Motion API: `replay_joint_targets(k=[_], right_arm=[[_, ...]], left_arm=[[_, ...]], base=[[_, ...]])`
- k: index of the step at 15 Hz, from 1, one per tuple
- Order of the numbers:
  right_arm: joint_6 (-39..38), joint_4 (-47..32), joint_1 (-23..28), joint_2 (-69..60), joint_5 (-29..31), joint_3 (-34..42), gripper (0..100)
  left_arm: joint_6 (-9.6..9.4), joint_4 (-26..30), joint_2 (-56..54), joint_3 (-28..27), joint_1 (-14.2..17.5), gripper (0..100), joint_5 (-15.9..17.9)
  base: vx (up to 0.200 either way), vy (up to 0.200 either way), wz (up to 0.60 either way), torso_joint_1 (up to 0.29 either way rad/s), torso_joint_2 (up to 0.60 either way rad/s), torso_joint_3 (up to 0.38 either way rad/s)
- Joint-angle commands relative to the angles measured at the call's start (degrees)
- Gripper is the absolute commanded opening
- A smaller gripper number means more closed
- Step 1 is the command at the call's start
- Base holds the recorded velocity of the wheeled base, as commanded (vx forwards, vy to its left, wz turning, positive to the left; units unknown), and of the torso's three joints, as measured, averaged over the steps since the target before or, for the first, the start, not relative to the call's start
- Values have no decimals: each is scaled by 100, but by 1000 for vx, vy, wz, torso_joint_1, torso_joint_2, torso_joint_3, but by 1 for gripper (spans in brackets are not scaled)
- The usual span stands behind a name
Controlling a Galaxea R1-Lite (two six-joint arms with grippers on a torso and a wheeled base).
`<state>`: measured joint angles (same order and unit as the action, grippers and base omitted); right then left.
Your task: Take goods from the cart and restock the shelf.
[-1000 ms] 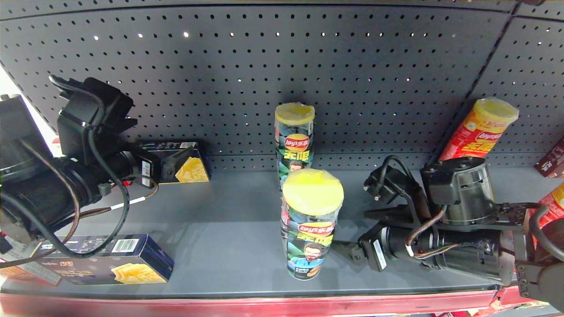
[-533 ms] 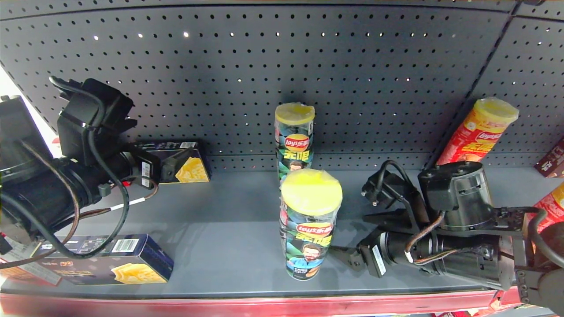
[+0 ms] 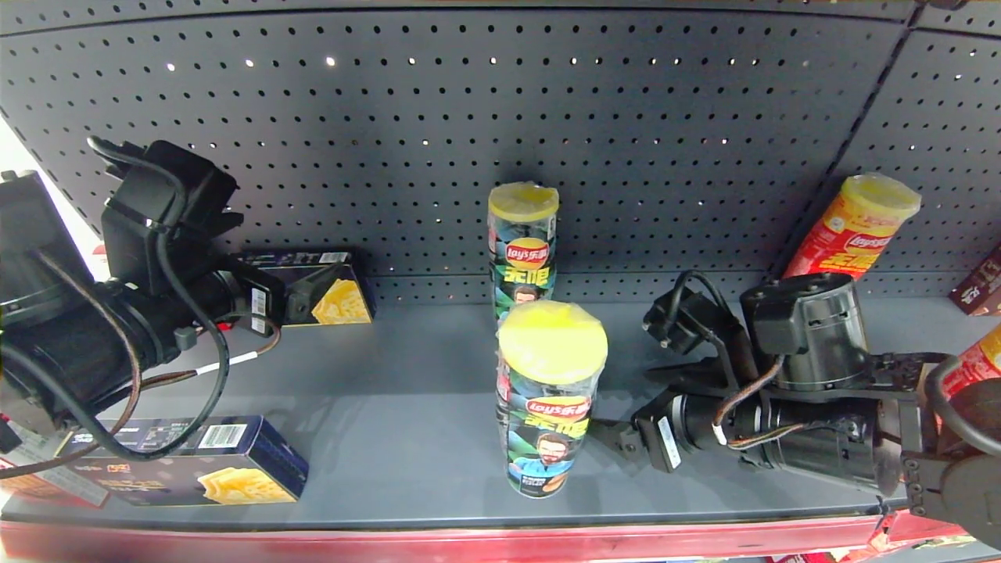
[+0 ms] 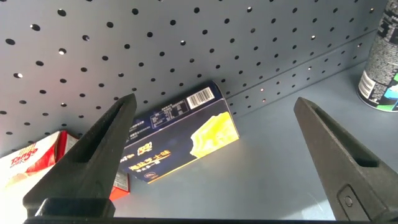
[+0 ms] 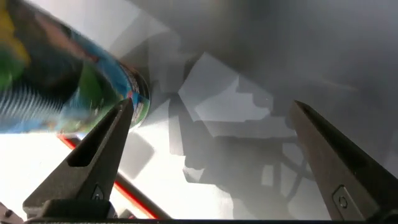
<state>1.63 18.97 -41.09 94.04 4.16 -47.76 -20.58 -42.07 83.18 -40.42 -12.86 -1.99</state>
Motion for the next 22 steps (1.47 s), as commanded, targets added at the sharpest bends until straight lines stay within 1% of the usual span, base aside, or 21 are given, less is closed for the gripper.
replay_joint_targets(k=[1,6,9,14,22], right_arm=[[4,-7,-21,53,-3,-31,100],[4,-7,-188,44,6,30,100],[4,-7,-197,36,6,74,100],[4,2,-197,-149,-3,355,100],[4,2,-285,9,-3,197,100]], left_arm=[[1,-3,-3,-1,3,100,-3],[1,-3,6,-1,3,100,-3],[1,-3,-3,-1,3,100,-3],[-8,-12,6,-9,3,100,-3],[1,-82,6,8,3,100,-3]], base=[[0,0,0,0,0,0],[0,0,0,0,0,0],[0,0,0,0,0,0],[0,0,0,0,0,0],[0,0,0,0,0,0]])
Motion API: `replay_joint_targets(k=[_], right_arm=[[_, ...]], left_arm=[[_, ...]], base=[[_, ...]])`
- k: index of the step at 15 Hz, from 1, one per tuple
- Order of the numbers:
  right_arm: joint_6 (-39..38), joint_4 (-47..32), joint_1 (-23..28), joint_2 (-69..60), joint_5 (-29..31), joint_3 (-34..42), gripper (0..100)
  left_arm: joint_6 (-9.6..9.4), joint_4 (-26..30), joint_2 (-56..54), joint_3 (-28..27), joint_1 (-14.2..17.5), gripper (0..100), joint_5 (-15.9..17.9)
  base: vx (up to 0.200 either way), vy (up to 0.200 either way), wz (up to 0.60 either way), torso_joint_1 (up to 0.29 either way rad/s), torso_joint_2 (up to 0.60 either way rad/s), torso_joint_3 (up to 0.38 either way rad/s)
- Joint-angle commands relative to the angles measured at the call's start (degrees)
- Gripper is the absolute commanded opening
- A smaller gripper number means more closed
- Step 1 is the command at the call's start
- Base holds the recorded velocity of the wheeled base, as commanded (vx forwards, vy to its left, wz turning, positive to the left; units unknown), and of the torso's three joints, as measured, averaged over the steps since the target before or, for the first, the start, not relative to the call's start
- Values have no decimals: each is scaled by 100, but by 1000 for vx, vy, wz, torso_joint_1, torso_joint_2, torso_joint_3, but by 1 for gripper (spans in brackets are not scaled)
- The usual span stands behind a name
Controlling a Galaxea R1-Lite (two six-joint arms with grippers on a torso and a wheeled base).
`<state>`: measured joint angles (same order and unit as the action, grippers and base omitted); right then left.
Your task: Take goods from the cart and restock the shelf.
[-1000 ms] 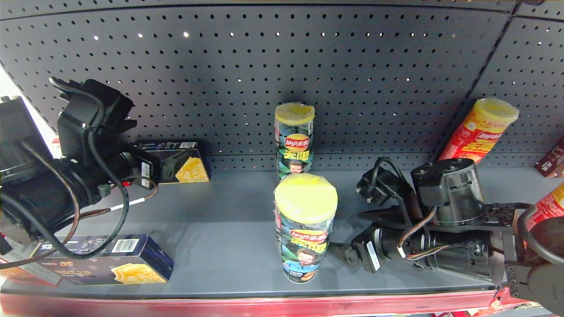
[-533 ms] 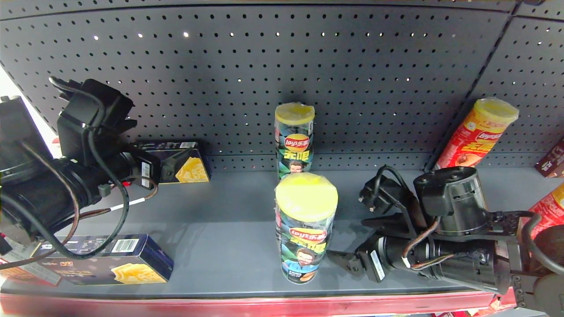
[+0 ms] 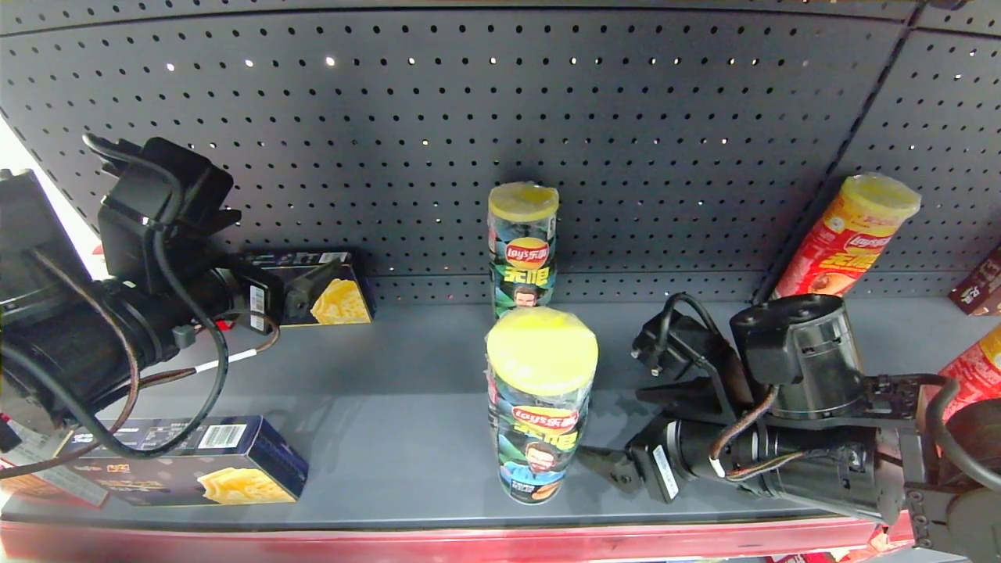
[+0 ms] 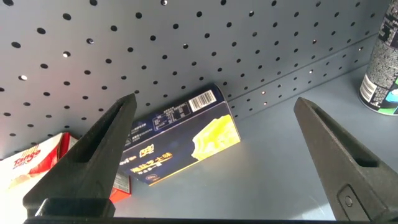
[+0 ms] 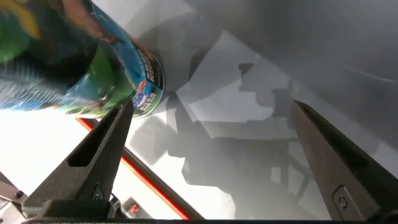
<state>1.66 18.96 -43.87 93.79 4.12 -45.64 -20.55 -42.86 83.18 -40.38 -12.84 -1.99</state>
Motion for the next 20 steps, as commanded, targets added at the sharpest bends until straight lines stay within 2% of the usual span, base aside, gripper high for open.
replay_joint_targets(k=[1,10,13,15,17,20], right_arm=[[1,3,-34,42,1,-24,100],[-8,3,-16,-81,36,29,100],[-8,214,54,-986,-8,126,100],[-8,354,-7,-1592,-34,521,100],[1,680,-25,-2111,-25,996,100],[10,1093,-104,-2735,1,1796,100]], left_arm=[[-1,6,6,12,9,100,-3],[-1,-3,-30,56,0,100,-3],[-19,463,-1506,821,-26,100,-12],[-1,938,-2403,1040,-26,100,-56],[7,1034,-3062,1155,-35,100,-47],[69,1140,-3914,1831,-79,100,-30]], base=[[0,0,0,0,0,0],[0,0,0,0,0,0],[0,0,0,0,0,0],[0,0,0,0,0,0],[0,0,0,0,0,0],[0,0,0,0,0,0]])
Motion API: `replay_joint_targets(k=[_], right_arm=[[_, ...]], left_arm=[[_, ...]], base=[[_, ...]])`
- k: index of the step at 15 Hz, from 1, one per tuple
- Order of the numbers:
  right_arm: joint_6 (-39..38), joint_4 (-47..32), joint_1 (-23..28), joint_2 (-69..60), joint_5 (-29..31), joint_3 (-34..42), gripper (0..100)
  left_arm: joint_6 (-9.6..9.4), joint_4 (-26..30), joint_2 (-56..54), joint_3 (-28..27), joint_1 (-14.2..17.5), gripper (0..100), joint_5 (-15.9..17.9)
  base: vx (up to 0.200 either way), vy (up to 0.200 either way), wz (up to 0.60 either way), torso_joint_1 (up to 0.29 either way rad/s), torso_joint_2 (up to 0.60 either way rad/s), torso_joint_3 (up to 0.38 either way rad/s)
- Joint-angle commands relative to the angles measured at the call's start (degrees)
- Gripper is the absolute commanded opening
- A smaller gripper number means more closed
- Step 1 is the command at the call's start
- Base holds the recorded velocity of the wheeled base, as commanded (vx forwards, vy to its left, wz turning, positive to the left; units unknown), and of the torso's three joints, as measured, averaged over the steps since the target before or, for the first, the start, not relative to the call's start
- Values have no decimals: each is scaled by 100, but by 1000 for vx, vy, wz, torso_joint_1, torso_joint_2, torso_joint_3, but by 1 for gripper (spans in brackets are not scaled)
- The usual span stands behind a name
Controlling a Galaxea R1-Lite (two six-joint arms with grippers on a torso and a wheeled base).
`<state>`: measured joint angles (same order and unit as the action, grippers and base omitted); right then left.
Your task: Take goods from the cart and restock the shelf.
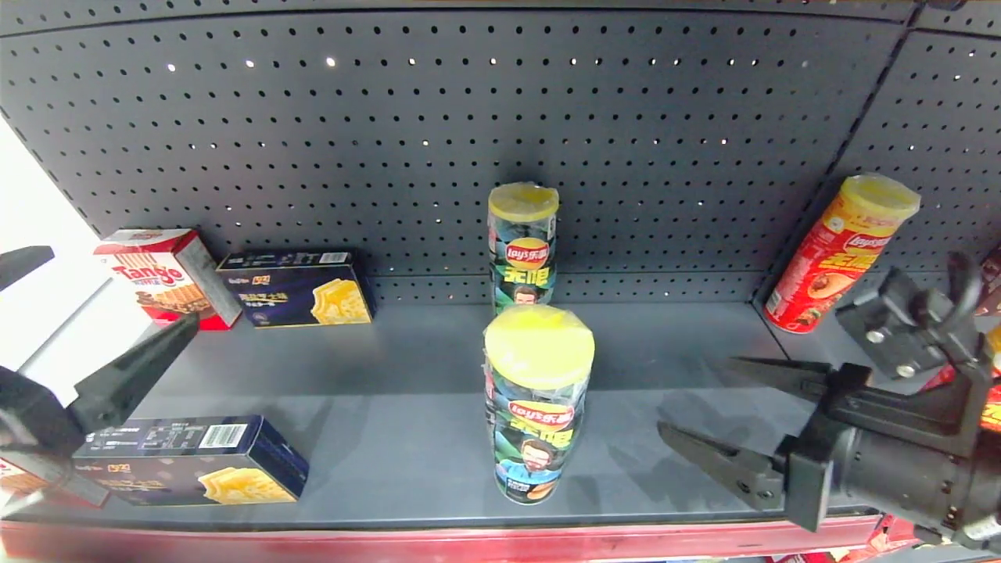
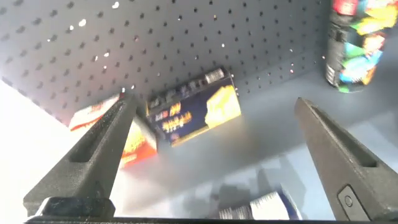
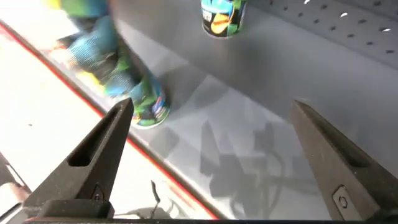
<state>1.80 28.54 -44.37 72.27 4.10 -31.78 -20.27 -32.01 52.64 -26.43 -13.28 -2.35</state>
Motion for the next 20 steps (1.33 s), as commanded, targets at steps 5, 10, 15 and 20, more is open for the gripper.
replay_joint_targets(k=[5,10,15,20], right_arm=[[-22,925,-238,-1628,135,1912,100],[-13,890,-230,-2630,628,3046,100],[-136,-1272,280,-3228,1577,3169,100],[-128,-2775,3646,-4291,1744,3081,100]], left_arm=[[164,942,-3058,1650,-175,100,33],[94,3553,-4798,1659,-123,100,279],[-56,3535,-4605,2379,53,100,226],[23,3535,-4069,2379,1468,100,262]], base=[[0,0,0,0,0,0],[0,0,0,0,0,0],[0,0,0,0,0,0],[0,0,0,0,0,0]])
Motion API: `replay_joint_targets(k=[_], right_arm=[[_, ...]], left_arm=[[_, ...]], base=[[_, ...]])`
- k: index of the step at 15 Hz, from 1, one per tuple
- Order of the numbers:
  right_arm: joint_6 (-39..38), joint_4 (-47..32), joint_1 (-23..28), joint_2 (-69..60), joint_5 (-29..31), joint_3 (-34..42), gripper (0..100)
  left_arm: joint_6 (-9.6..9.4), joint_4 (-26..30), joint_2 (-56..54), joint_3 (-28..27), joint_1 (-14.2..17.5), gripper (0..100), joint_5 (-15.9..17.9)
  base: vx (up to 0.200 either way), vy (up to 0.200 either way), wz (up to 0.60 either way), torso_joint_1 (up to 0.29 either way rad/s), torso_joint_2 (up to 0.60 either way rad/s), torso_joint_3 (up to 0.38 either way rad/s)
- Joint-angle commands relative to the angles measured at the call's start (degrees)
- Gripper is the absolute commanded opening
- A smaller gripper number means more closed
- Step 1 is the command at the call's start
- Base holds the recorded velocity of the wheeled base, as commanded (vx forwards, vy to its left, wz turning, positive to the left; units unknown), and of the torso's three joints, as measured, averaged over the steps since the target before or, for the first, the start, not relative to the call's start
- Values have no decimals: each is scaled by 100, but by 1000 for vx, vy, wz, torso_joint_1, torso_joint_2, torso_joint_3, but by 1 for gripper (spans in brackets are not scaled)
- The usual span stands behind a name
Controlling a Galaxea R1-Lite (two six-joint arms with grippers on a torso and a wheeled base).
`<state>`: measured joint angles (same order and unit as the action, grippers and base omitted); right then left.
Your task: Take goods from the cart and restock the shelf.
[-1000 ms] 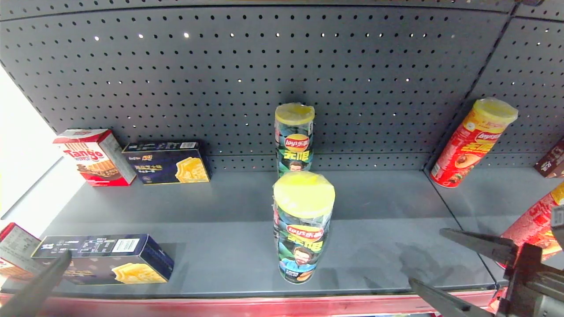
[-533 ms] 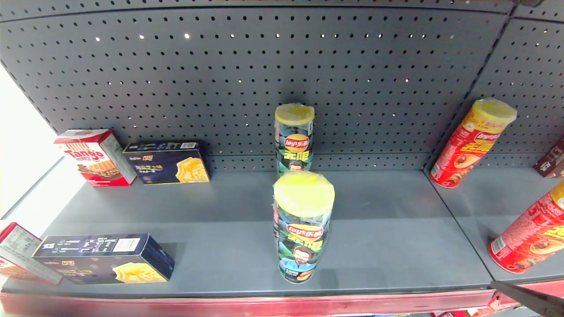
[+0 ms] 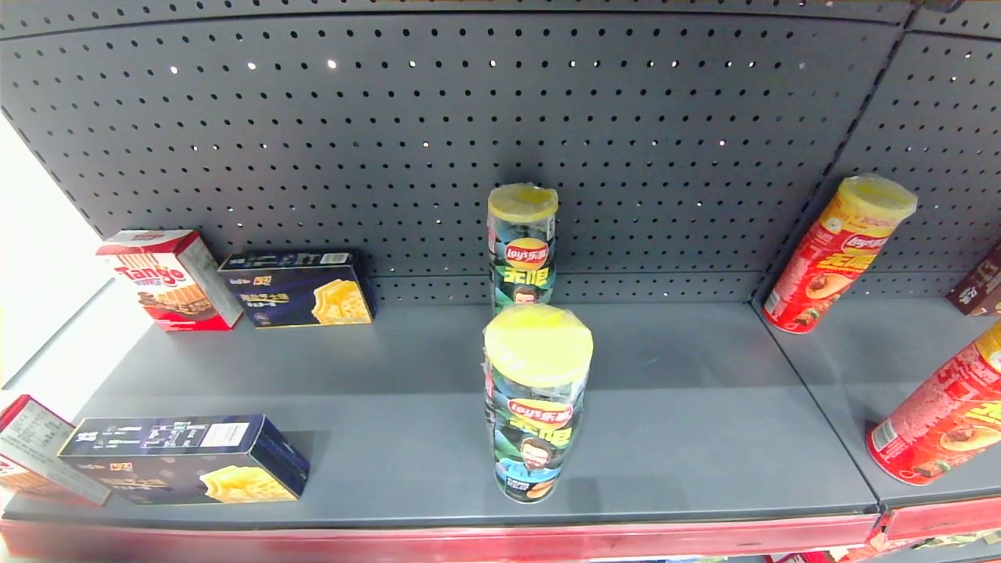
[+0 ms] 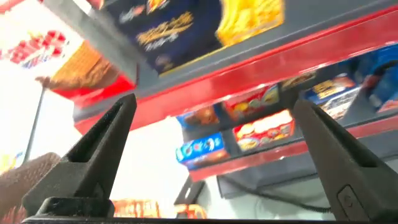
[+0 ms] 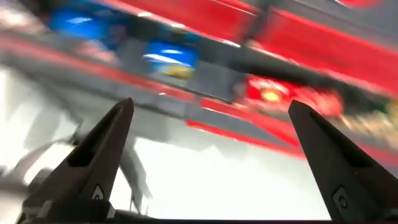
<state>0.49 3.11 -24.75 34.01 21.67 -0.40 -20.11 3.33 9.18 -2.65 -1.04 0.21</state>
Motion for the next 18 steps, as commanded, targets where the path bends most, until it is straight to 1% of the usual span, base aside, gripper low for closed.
replay_joint_targets(k=[1,2,3,4,5,6,7,8,9,10,11,16,18], right_arm=[[-5,-179,2264,-624,-155,-39,100],[-5,-135,2510,-1037,-322,-30,100],[-22,-118,2527,-1819,-638,-13,100],[-22,-118,2483,-2162,-735,-13,100],[-66,-109,2334,-3129,-840,-13,100],[-93,-109,2440,-3340,-893,-13,100],[-172,-100,2483,-3401,-893,-13,100],[-233,-21,2475,-3401,-1016,23,100],[-137,-21,2475,-3401,-1552,31,100],[-31,-188,2475,-3401,-2176,40,100],[65,-408,2475,-3401,-2317,14,100],[13,-372,2475,-3401,-2299,23,100],[13,-372,2475,-3401,-2299,23,100]], left_arm=[[8,1,260,1,279,100,-3],[8,1,233,1,279,100,6],[8,1,172,1,288,100,6],[8,1,102,1,288,100,6],[8,1,-92,1,288,100,6],[-1,1,-101,1,288,100,6],[-1,1,-109,1,288,100,6],[-1,1,-118,1,279,100,6],[-1,1,-118,1,279,100,6],[-10,1,-118,1,279,100,6],[-1,1,-118,1,279,100,6],[8,1,-294,1,279,100,6],[8,1,-391,-8,350,100,-12]], base=[[0,0,0,0,0,0],[0,0,0,0,0,0],[0,0,0,0,0,0],[0,0,0,0,0,0],[0,0,0,0,0,0],[0,0,0,0,0,0],[0,0,0,0,0,0],[0,0,0,0,0,0],[0,0,0,0,0,0],[0,0,0,0,0,0],[0,0,0,0,0,0],[0,0,0,0,0,0],[0,0,0,0,0,0]])
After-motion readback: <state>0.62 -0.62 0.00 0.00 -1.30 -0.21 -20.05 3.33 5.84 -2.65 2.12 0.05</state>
